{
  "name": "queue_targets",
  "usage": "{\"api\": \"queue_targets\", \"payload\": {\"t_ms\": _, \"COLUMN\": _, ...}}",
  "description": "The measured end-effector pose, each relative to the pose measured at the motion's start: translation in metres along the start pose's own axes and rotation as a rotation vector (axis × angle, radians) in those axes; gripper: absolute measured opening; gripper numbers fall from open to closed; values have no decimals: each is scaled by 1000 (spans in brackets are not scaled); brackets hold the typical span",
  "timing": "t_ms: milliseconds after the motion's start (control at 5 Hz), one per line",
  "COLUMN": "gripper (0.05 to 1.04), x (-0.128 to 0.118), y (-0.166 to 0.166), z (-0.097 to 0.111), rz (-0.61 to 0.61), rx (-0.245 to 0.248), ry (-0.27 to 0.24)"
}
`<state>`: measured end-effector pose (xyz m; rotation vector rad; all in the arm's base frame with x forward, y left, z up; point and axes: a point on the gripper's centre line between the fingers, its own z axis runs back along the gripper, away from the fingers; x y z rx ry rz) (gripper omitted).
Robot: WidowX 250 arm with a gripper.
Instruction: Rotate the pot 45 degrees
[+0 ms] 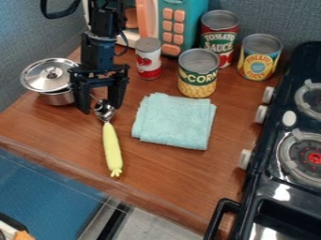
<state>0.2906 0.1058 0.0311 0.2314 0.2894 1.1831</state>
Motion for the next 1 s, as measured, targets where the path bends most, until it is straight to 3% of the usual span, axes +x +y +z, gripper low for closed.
{"api": "queue_targets", "payload": {"t_ms": 600, "gripper": 999, "x": 2, "y": -1, "z": 0, "rz": -44, "rx": -12, "ry": -9}}
{"api": "queue_targets", "payload": {"t_ms": 1000, "gripper": 999, "x": 8, "y": -1, "z": -4, "rz": -63, "rx": 8, "ry": -9}}
